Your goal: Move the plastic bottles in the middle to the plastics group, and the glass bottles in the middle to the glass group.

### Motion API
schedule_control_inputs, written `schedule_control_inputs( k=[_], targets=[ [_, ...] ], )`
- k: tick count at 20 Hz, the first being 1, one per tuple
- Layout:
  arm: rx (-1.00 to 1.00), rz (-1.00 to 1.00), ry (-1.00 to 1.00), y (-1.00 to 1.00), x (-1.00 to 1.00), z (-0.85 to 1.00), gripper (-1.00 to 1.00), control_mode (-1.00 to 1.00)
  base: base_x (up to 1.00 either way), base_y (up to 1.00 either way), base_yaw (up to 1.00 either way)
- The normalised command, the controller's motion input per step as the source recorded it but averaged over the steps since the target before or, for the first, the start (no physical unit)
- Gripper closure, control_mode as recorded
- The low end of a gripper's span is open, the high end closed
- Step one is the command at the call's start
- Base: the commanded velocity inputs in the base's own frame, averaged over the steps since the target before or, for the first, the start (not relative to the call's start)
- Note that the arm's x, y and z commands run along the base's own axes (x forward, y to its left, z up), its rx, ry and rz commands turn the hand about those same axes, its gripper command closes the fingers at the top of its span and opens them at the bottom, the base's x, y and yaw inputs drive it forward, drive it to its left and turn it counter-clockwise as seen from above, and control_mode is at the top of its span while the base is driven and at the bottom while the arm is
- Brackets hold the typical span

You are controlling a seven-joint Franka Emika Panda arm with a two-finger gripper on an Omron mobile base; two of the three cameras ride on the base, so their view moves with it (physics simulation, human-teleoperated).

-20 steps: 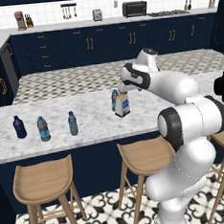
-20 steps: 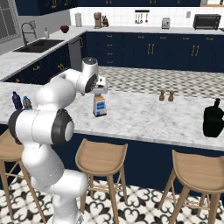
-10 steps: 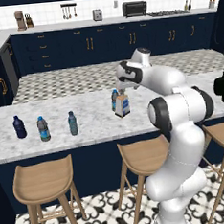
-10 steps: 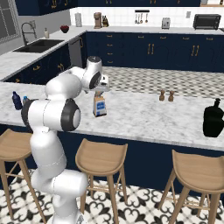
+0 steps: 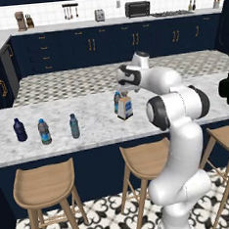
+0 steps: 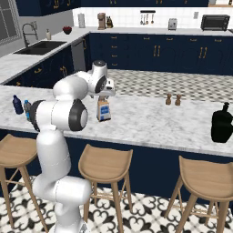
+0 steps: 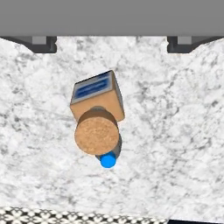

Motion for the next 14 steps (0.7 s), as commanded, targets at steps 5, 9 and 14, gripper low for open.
schedule_control_inputs(
  k=[5, 9, 14],
  targets=[
    [0.00, 0.00, 0.00, 0.02, 0.38, -0.10, -1.00, -1.00, 0.00, 0.00, 0.00],
    [-0.01, 0.00, 0.00, 0.00, 0.32, -0.08, -1.00, -1.00, 0.00, 0.00, 0.00],
    [0.00, 0.00, 0.00, 0.00, 0.24, -0.07, -1.00, -1.00, 0.00, 0.00, 0.00]
  ],
)
